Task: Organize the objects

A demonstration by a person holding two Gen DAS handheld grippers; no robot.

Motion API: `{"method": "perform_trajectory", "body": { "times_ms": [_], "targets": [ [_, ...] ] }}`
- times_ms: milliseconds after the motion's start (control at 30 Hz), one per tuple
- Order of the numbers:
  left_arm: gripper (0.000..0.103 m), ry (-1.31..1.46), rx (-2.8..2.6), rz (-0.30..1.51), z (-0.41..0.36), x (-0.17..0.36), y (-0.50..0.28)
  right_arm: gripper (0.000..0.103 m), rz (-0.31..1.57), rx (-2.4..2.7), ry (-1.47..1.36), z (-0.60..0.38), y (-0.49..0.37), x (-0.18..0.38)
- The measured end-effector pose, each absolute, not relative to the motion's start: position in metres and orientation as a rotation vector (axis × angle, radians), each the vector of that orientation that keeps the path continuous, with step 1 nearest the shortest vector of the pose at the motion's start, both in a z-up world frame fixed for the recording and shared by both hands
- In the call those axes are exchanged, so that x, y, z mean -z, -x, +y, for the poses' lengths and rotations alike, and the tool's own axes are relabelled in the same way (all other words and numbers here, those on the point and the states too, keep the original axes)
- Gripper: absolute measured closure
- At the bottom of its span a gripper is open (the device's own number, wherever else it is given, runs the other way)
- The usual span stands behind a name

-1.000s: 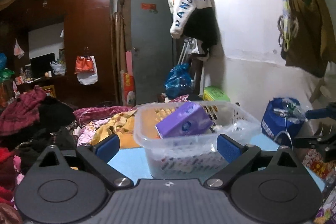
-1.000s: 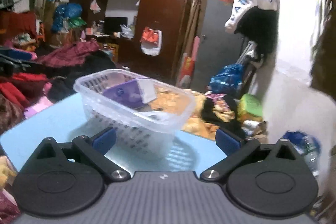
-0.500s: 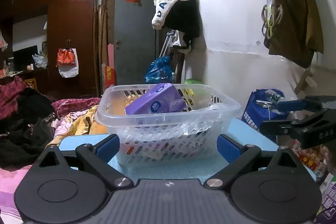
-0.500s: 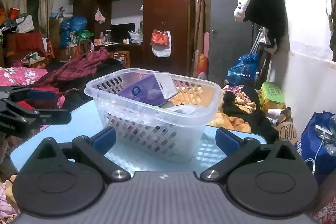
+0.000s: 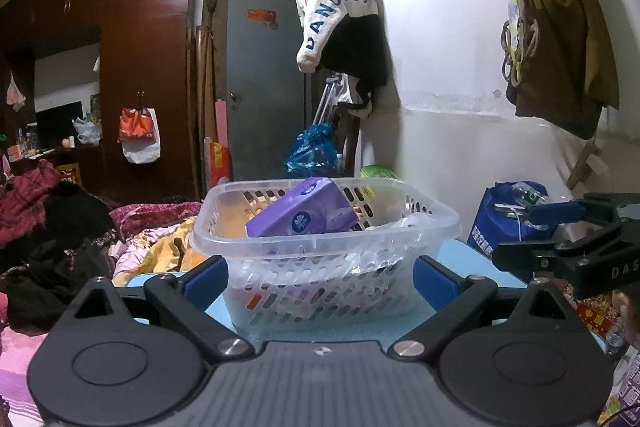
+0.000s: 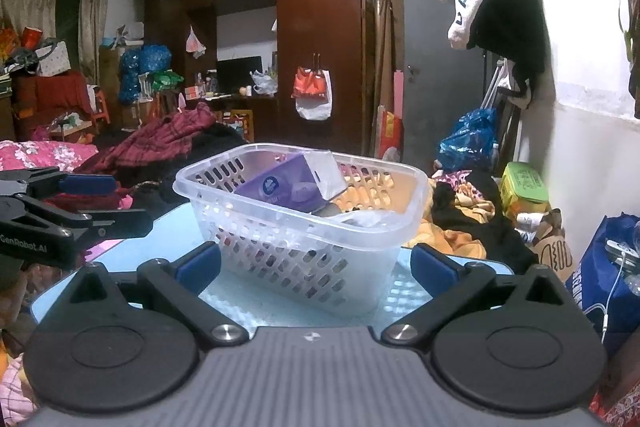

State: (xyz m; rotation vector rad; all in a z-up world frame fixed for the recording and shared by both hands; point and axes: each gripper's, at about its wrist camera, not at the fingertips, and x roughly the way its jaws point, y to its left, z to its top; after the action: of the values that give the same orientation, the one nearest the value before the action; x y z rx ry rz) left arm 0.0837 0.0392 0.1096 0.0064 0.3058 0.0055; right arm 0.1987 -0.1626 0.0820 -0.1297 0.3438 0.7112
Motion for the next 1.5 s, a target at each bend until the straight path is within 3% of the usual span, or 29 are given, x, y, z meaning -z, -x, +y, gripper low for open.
{"method": "perform_trajectory", "body": {
  "times_ms": [1500],
  "targets": [
    [0.003, -0.005, -0.052, 0.374, 0.032, -0.1, -0.119, 0.0, 0.331, -0.716, 0.08, -0.169, -0.197, -0.079]
  ]
}}
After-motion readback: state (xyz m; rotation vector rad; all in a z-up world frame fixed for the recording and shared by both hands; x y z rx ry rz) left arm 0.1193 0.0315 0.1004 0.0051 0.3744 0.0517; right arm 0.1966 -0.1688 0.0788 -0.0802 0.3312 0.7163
